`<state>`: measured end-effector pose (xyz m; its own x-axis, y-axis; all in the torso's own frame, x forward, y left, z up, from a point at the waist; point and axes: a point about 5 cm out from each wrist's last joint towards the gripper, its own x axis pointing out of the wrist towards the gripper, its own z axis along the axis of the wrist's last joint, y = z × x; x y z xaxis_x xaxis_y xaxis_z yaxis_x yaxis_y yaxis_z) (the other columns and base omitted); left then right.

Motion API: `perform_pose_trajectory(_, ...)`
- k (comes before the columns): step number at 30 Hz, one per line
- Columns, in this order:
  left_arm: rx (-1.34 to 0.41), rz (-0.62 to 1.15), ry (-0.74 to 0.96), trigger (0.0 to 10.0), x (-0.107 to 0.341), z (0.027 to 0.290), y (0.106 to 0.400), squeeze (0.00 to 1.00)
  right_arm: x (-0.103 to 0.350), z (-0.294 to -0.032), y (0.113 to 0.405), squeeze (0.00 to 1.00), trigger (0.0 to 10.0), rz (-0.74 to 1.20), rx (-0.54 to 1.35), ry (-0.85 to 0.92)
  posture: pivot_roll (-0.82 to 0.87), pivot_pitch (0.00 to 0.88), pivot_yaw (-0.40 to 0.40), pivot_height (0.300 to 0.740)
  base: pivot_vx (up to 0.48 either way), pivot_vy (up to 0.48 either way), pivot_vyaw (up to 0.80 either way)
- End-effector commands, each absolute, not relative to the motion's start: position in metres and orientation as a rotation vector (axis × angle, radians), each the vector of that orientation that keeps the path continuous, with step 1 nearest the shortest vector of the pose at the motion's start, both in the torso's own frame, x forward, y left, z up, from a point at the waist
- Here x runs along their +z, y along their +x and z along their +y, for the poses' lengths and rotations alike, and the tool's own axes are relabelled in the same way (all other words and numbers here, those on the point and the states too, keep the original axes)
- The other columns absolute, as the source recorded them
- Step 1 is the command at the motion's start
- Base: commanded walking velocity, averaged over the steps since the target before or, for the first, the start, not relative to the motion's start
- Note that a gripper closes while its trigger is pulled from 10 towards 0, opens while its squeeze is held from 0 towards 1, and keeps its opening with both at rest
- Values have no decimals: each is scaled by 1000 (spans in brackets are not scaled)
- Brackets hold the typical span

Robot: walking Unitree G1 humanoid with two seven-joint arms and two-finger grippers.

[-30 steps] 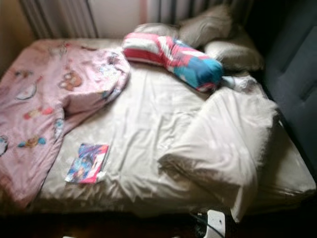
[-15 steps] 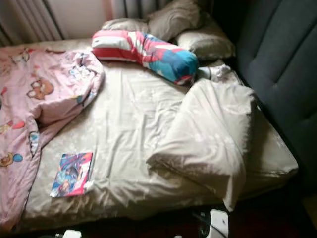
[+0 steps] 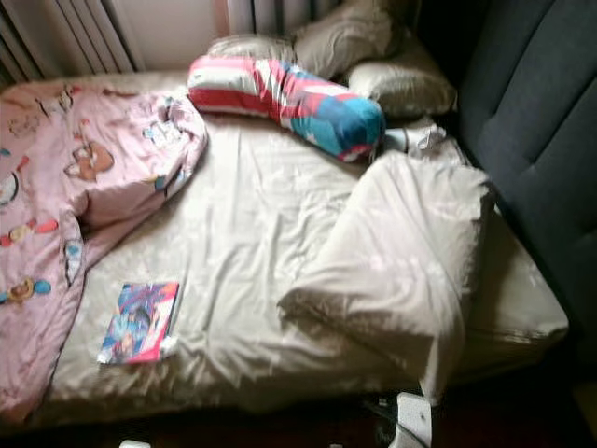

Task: Clean up the room

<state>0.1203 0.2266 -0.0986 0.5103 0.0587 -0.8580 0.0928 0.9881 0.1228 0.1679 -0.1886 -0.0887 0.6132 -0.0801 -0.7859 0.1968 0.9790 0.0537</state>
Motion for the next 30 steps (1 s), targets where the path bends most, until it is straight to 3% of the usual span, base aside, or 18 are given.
perform_pose_trajectory(1,-19,1075,153,10000,-102,226,109,0,-91,-188,164,0,10000,908,-168,148,-101,167,23,740,0,-251,0)
perform_pose_trajectory(12,-20,1074,142,10000,-103,224,108,0,-85,-189,175,0,10000,871,-163,148,-97,171,8,740,0,-251,0)
perform_pose_trajectory(23,-33,1029,169,10000,-101,224,109,0,-78,-188,185,0,10000,777,-156,144,-107,163,21,740,0,0,0)
perform_pose_trajectory(24,-50,909,160,10000,-89,214,149,0,-74,-189,190,0,10000,731,-158,149,-110,162,24,740,0,0,0)
perform_pose_trajectory(26,-64,769,149,10000,-70,202,194,0,-68,-191,196,0,10000,673,-153,131,-124,152,33,740,0,0,0)
perform_pose_trajectory(30,-67,638,152,10000,-54,198,217,0,-60,-194,203,0,10000,587,-152,109,-138,143,40,740,0,0,0)
